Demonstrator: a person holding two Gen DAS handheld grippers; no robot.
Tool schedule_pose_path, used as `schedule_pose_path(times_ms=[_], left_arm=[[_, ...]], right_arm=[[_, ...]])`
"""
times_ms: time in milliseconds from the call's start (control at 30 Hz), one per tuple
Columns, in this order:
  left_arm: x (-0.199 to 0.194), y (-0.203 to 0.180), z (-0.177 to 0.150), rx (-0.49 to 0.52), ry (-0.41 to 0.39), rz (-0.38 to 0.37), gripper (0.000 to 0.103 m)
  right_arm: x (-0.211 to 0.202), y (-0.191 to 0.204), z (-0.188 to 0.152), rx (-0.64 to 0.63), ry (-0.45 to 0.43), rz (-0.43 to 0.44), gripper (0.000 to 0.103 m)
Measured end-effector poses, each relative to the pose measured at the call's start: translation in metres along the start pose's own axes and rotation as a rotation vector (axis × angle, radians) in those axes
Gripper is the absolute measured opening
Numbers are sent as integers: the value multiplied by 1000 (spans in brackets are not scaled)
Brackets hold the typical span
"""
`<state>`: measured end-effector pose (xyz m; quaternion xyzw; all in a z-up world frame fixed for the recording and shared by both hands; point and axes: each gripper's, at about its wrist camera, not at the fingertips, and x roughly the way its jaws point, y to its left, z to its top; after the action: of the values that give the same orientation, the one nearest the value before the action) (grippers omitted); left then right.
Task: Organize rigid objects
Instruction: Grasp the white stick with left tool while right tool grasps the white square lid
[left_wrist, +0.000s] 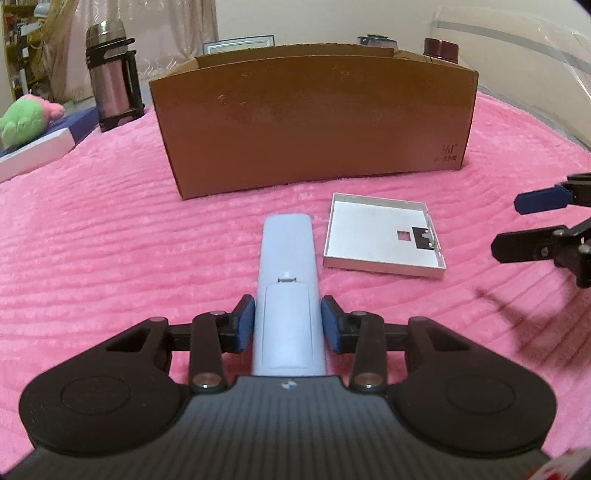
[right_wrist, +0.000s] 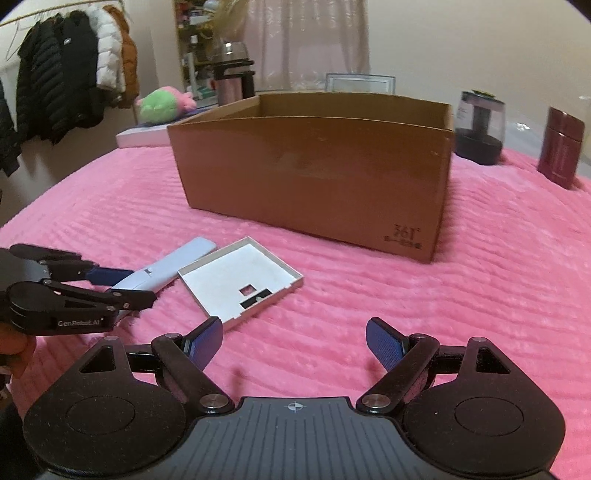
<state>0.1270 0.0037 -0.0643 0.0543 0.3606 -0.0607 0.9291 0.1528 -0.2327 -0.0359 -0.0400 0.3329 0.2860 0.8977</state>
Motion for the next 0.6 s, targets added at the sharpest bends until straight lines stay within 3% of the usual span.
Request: schedule_pose_path(times_ms=[367,600], left_arm=[[8,15,1,7,-18,-71,33],[7,28,0,20,-21,-76,33]], right_arm=[[35,16,19,-212,59,100,82],[60,27,33,-379,64,161,93]])
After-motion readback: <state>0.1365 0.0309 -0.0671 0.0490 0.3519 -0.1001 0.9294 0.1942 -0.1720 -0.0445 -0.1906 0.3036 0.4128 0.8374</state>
